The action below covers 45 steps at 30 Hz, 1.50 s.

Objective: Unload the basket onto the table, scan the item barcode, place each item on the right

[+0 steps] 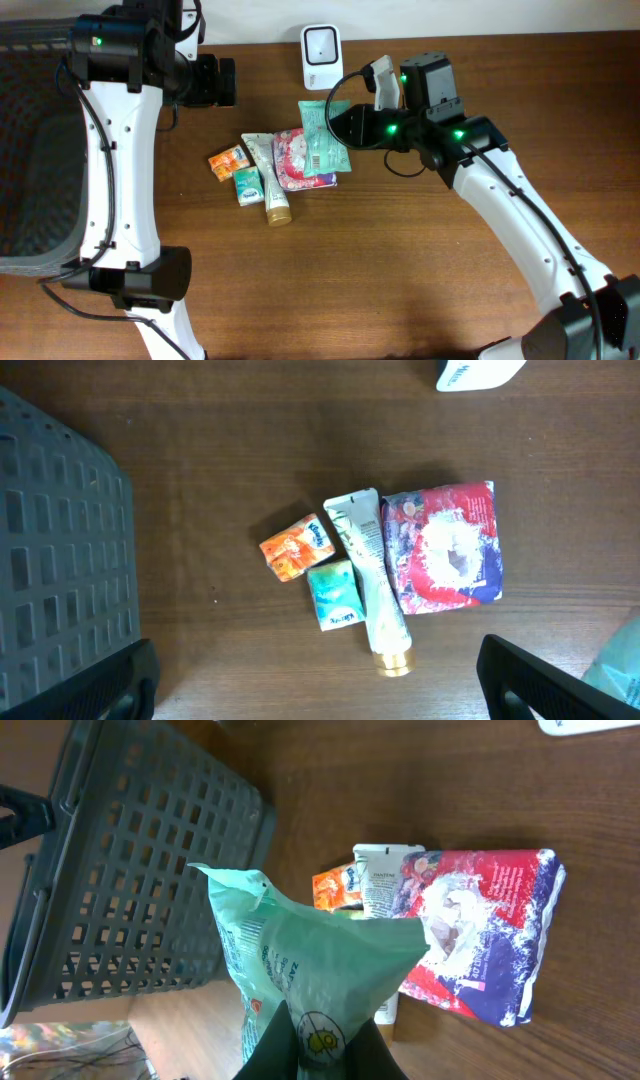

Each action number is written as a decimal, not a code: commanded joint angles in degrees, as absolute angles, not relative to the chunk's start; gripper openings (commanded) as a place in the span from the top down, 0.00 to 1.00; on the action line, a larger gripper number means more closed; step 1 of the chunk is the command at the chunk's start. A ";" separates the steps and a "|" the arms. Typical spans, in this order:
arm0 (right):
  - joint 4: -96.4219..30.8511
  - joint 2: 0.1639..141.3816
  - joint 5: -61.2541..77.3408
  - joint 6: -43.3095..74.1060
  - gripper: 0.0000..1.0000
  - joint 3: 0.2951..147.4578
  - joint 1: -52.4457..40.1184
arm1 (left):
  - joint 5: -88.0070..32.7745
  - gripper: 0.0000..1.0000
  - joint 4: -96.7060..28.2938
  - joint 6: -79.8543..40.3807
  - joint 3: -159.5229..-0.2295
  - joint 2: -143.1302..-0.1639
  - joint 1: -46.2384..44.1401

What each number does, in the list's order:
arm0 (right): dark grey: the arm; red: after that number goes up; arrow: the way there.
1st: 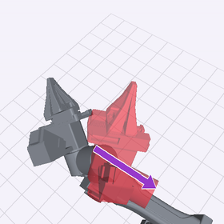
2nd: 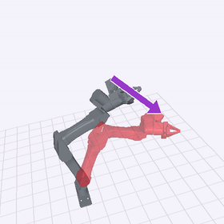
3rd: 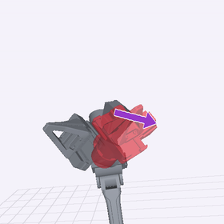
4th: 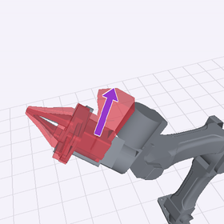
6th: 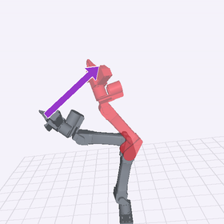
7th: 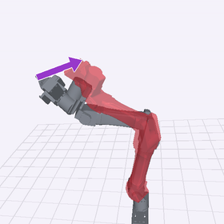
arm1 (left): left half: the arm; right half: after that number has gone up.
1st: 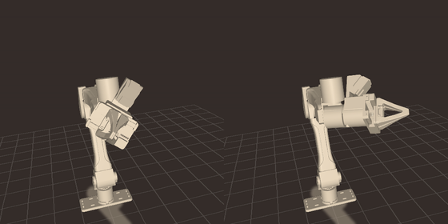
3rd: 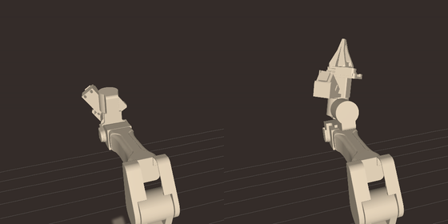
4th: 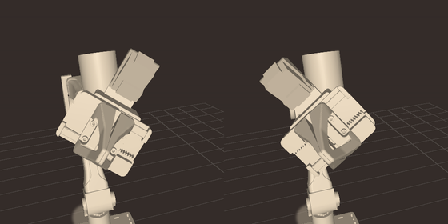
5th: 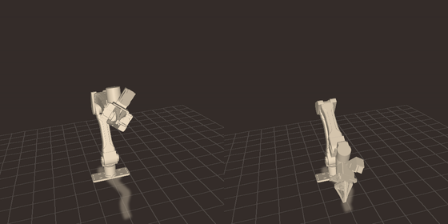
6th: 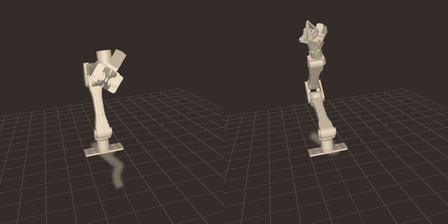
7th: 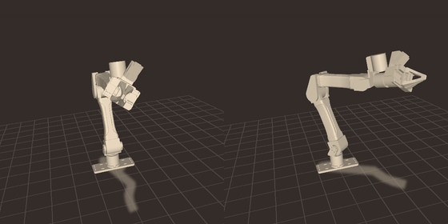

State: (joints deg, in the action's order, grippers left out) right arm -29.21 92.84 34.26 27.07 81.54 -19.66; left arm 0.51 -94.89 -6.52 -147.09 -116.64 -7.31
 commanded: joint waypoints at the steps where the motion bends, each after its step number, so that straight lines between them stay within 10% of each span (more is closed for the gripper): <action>1: -28.99 88.16 33.74 27.49 0.96 82.37 -19.86 | 0.89 0.01 -94.83 -6.83 -147.04 -116.66 -7.44; 45: -33.95 87.48 34.33 27.99 0.96 82.30 -19.88 | 0.89 0.01 -94.83 -6.83 -147.04 -116.66 -7.44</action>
